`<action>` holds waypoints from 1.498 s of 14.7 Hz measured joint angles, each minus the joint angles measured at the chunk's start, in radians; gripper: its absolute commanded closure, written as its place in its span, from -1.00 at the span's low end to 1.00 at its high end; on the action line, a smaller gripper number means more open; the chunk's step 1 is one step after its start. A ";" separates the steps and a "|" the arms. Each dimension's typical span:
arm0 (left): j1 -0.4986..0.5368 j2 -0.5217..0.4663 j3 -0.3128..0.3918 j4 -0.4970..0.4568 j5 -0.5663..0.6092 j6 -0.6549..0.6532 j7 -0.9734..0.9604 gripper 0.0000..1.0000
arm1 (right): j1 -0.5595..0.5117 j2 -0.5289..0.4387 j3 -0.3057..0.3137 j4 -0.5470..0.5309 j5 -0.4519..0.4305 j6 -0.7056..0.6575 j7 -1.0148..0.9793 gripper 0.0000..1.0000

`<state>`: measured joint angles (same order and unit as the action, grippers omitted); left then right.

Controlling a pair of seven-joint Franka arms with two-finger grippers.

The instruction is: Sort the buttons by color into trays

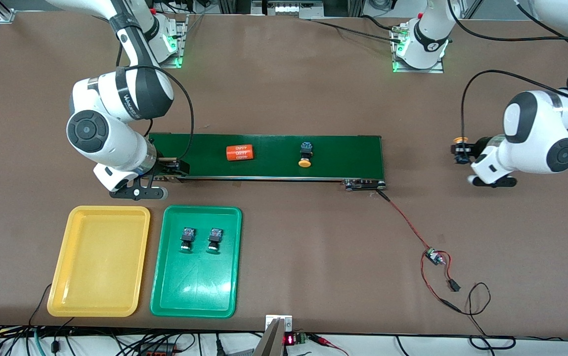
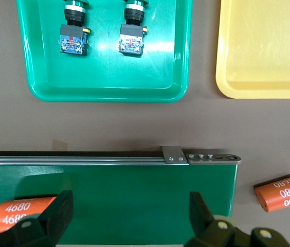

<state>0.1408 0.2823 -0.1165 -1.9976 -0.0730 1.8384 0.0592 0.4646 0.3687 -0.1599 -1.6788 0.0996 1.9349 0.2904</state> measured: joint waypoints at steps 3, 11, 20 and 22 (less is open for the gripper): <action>-0.003 0.005 -0.095 0.008 -0.088 0.007 -0.062 0.64 | 0.001 0.000 0.000 0.000 0.000 0.000 0.000 -1.00; -0.119 0.107 -0.338 0.015 -0.126 0.293 -0.416 0.55 | 0.052 0.007 0.003 -0.001 0.000 0.000 0.075 -1.00; -0.125 0.139 -0.336 0.041 -0.126 0.310 -0.424 -1.00 | 0.151 0.026 0.005 -0.003 0.001 0.005 0.211 -1.00; -0.103 0.079 -0.328 0.061 -0.123 0.282 -0.425 -1.00 | 0.173 0.031 0.006 -0.003 0.001 0.010 0.225 -1.00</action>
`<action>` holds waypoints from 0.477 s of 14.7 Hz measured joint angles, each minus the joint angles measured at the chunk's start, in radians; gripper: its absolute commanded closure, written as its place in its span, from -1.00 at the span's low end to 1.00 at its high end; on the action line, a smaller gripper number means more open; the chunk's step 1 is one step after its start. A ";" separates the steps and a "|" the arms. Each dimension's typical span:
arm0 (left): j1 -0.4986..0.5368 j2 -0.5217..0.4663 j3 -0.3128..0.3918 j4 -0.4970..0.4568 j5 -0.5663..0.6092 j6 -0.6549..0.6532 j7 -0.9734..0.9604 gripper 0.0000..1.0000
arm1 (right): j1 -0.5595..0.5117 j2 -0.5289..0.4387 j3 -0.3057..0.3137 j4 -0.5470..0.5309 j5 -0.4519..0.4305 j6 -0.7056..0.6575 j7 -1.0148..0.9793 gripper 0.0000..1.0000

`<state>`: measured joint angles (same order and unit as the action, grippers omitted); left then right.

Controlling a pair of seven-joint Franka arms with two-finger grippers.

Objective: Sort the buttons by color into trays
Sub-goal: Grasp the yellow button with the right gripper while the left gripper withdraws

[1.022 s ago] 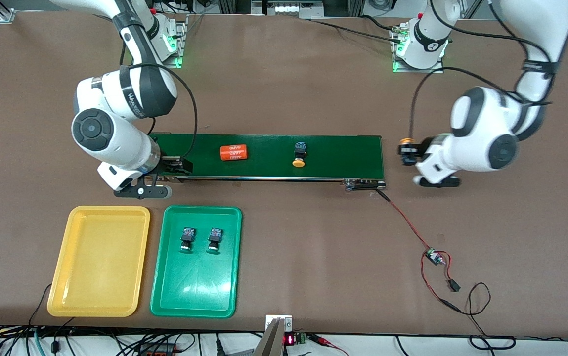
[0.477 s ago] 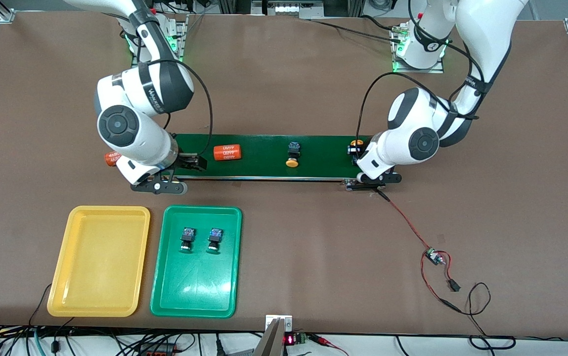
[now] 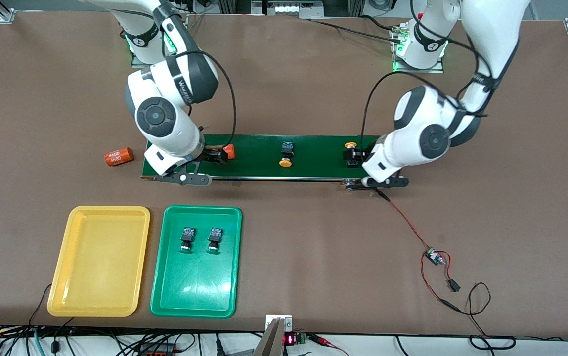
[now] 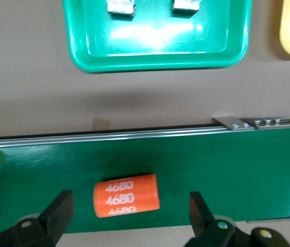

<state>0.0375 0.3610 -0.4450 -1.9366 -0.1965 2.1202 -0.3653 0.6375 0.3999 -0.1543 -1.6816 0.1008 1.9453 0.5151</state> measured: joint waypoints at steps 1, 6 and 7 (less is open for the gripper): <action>0.019 -0.039 0.003 0.011 0.015 -0.042 0.001 -1.00 | 0.012 0.001 0.000 0.000 0.000 0.003 0.005 -1.00; 0.072 -0.195 0.052 0.113 0.244 -0.280 0.052 -1.00 | 0.083 0.003 0.001 0.000 0.001 0.028 0.026 -1.00; 0.070 -0.216 0.082 0.128 0.252 -0.304 0.093 -1.00 | 0.096 0.007 0.001 0.000 0.001 0.041 0.027 -1.00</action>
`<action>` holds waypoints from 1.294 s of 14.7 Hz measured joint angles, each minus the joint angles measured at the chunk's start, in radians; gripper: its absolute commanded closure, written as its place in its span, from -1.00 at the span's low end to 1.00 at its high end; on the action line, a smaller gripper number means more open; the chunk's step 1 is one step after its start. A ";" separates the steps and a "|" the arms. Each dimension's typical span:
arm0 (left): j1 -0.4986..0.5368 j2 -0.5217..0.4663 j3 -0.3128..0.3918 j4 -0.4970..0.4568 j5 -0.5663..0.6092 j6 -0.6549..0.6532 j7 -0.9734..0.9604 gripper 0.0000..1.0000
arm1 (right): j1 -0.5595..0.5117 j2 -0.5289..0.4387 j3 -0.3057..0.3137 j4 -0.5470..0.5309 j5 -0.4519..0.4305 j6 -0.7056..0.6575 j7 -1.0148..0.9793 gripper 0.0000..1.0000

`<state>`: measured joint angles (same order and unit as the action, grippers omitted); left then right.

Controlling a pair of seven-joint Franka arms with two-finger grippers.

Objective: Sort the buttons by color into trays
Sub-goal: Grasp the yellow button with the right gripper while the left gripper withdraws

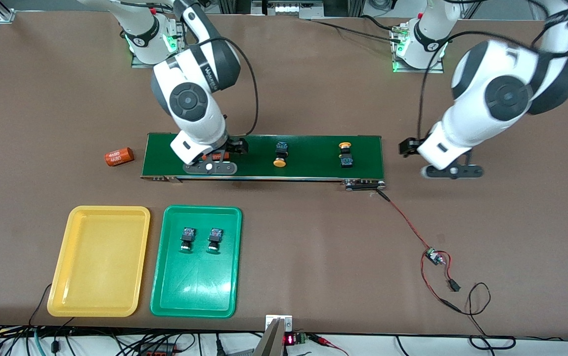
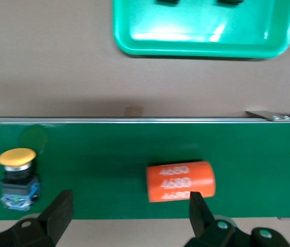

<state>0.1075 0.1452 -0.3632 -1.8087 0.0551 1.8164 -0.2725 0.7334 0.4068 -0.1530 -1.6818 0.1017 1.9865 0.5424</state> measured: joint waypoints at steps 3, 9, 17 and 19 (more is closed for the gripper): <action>-0.019 -0.081 0.142 0.029 -0.019 -0.088 0.140 -1.00 | 0.043 0.022 0.000 0.000 0.001 0.065 0.070 -1.00; -0.105 -0.155 0.336 0.170 -0.049 -0.182 0.312 -1.00 | 0.113 0.098 0.001 0.030 0.001 0.132 0.255 -1.00; -0.119 -0.148 0.330 0.189 -0.019 -0.261 0.318 -1.00 | 0.136 0.179 0.004 0.045 0.073 0.181 0.315 -1.00; -0.121 -0.148 0.326 0.190 -0.019 -0.266 0.319 -1.00 | 0.136 0.191 0.004 0.045 0.073 0.183 0.315 -0.84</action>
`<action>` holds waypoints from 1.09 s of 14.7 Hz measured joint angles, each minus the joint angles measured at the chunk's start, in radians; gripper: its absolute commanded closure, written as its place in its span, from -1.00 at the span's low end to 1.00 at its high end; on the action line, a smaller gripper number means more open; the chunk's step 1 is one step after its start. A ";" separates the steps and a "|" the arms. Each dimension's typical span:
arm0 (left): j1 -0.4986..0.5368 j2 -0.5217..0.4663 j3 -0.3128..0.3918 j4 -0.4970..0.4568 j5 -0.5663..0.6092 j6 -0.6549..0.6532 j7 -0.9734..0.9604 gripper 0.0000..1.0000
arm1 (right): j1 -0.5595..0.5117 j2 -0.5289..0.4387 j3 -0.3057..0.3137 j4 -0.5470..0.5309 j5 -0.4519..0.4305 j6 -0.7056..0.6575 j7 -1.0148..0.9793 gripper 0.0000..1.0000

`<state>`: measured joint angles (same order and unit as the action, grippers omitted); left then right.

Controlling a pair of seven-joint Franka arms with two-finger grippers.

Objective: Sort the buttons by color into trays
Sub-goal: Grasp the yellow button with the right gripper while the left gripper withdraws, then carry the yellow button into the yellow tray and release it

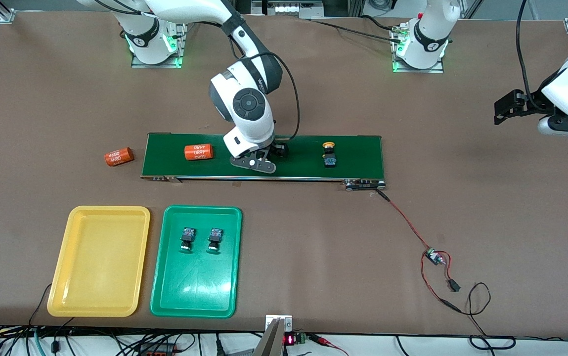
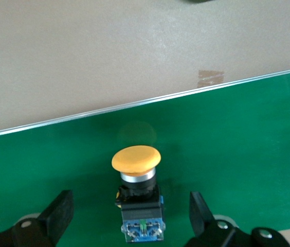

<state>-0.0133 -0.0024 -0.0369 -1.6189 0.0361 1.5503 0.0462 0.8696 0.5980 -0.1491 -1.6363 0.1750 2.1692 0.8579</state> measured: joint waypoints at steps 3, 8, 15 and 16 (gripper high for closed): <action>-0.001 0.000 -0.006 0.010 0.000 0.000 0.000 -1.00 | 0.000 0.021 0.000 0.000 0.000 0.003 0.000 -0.16; -0.001 0.001 -0.006 0.024 0.000 -0.011 0.001 -1.00 | -0.002 0.045 -0.001 0.002 0.000 0.010 0.000 0.71; -0.002 0.005 -0.006 0.028 0.000 -0.016 0.002 -1.00 | -0.099 0.019 -0.061 0.186 0.001 -0.087 0.006 0.80; -0.002 0.005 -0.006 0.029 0.000 -0.017 0.002 -1.00 | -0.136 0.013 -0.081 0.206 0.001 -0.106 0.002 0.79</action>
<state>-0.0150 0.0031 -0.0430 -1.5899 0.0362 1.5332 0.0479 0.7332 0.6108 -0.2304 -1.4303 0.1762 2.0636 0.8601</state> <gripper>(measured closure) 0.000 0.564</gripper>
